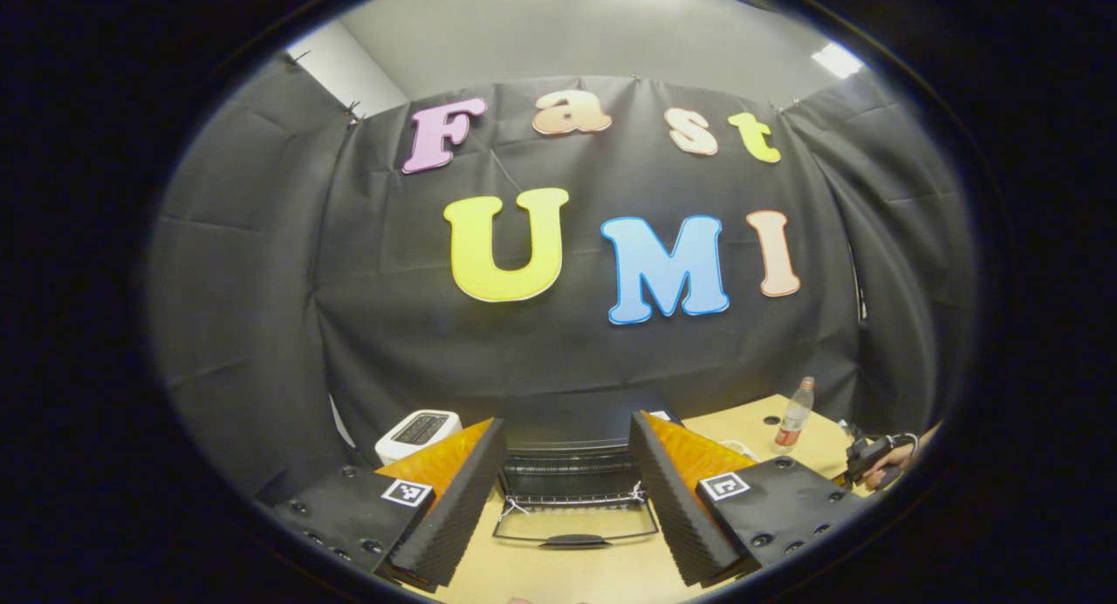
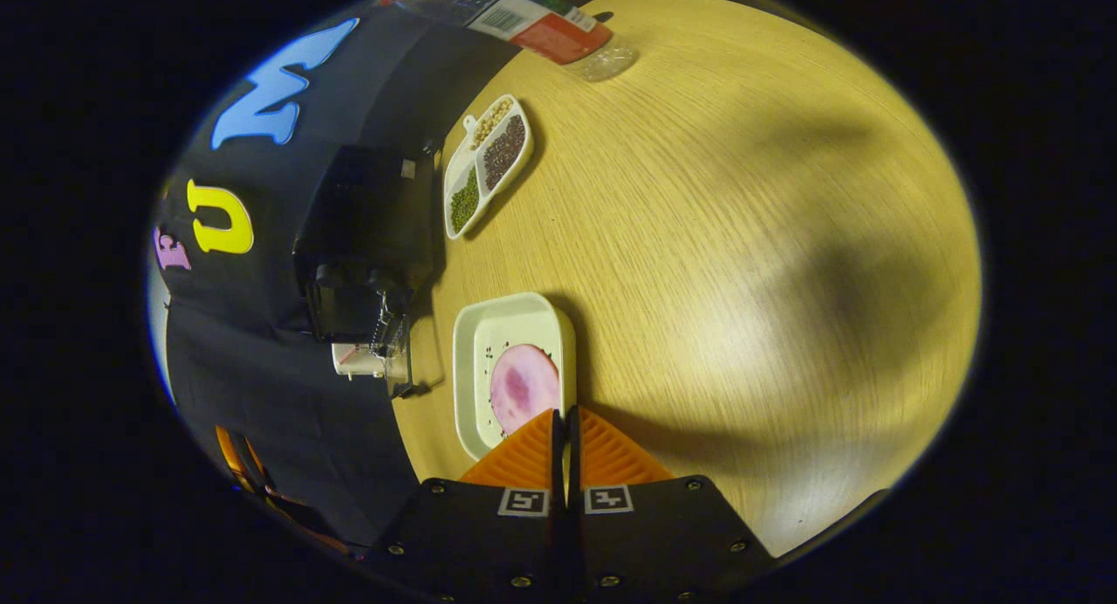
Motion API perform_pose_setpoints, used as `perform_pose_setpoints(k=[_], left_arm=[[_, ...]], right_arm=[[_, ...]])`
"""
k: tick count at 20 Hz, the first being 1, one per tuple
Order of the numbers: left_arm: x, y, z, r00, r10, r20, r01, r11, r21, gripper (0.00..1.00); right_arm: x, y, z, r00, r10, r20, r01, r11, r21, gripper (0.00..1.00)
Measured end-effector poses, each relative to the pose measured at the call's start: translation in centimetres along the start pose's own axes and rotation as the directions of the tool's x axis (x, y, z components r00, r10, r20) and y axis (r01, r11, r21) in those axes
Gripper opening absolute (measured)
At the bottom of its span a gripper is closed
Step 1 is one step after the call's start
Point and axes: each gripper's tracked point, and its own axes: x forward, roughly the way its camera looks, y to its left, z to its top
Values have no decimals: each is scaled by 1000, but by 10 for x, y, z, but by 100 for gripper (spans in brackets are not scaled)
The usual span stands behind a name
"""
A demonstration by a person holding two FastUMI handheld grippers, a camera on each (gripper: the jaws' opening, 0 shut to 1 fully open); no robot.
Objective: Open the electric oven with the left hand, put the food in, and close the electric oven.
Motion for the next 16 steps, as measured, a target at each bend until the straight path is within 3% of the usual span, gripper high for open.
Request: perform_pose_setpoints(k=[4, 8, 16], left_arm=[[6, 3, 2, 1000, -2, 4, 2, 1000, -9, 95], [11, 8, 5, 1000, -12, 11, 12, 1000, -11, 96], [14, 39, 17, 998, -31, 56, 32, 999, -20, 100]], right_arm=[[-5, 3, -4, 998, 55, 42, -57, 997, 58, 1], [-8, 23, -15, 993, 83, 80, -87, 995, 43, 0], [-5, 114, -49, 973, 167, 160, -168, 986, -7, 1]])
